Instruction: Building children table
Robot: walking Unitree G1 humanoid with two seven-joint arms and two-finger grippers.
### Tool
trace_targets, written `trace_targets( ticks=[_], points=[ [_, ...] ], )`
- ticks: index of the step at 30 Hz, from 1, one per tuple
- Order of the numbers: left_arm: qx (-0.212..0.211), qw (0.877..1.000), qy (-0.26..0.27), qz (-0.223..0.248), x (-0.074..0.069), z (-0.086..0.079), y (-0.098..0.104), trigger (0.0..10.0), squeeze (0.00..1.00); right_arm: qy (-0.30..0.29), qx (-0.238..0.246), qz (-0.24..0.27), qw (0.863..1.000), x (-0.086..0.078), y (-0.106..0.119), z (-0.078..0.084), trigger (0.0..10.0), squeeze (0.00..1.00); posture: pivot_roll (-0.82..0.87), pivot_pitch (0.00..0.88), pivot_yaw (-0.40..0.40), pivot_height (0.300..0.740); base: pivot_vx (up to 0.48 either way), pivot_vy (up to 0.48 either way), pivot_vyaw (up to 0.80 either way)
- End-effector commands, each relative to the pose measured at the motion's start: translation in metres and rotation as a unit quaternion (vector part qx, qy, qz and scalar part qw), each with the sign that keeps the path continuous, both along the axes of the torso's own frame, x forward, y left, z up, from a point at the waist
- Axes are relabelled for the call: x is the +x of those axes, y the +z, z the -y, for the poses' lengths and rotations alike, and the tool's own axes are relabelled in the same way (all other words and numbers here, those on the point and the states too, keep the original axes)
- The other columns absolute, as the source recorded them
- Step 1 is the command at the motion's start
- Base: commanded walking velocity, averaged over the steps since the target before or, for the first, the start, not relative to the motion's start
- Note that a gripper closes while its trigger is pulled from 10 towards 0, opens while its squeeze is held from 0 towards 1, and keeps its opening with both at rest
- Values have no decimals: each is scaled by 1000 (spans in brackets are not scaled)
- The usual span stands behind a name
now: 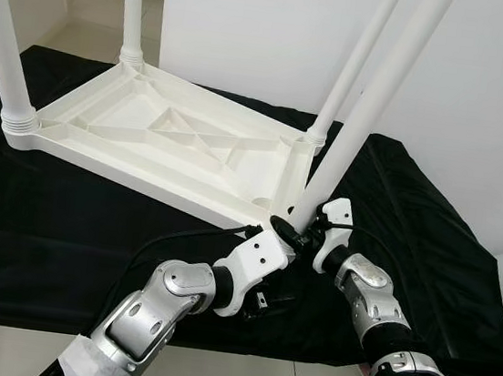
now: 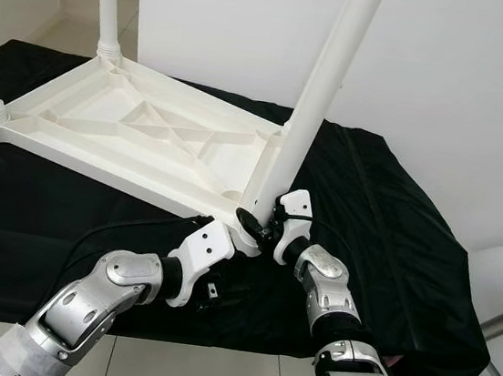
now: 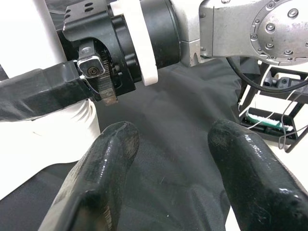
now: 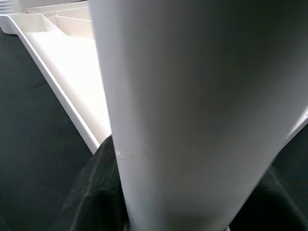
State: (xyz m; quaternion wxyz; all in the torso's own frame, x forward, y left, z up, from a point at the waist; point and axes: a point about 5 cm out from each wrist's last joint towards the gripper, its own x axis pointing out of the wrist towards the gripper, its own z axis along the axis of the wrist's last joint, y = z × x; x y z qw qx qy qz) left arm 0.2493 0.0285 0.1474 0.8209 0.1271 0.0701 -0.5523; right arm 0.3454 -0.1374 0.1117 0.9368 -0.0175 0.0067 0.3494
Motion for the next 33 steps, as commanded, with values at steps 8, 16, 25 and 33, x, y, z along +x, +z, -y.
trace_targets(
  ticks=[8,16,25,33],
  points=[
    [-1,1000,-7,-1,-1,6,1,10000,0,-75,-5,-14,997,-3,-9,1,10000,0,38,0,-141,740,0,0,0],
    [-4,1000,-9,-3,-2,8,1,10000,0,-151,-1,-27,988,-5,-12,-7,10000,0,33,0,-145,740,0,0,0],
    [-7,1000,-10,-5,-3,10,0,10000,0,-334,23,-56,940,-11,-16,-18,10000,0,38,0,-162,740,0,0,0],
    [-7,1000,-9,-4,-3,10,0,10000,0,-367,48,-42,928,-23,-8,-35,10000,0,42,0,-167,740,0,0,0]
  ],
)
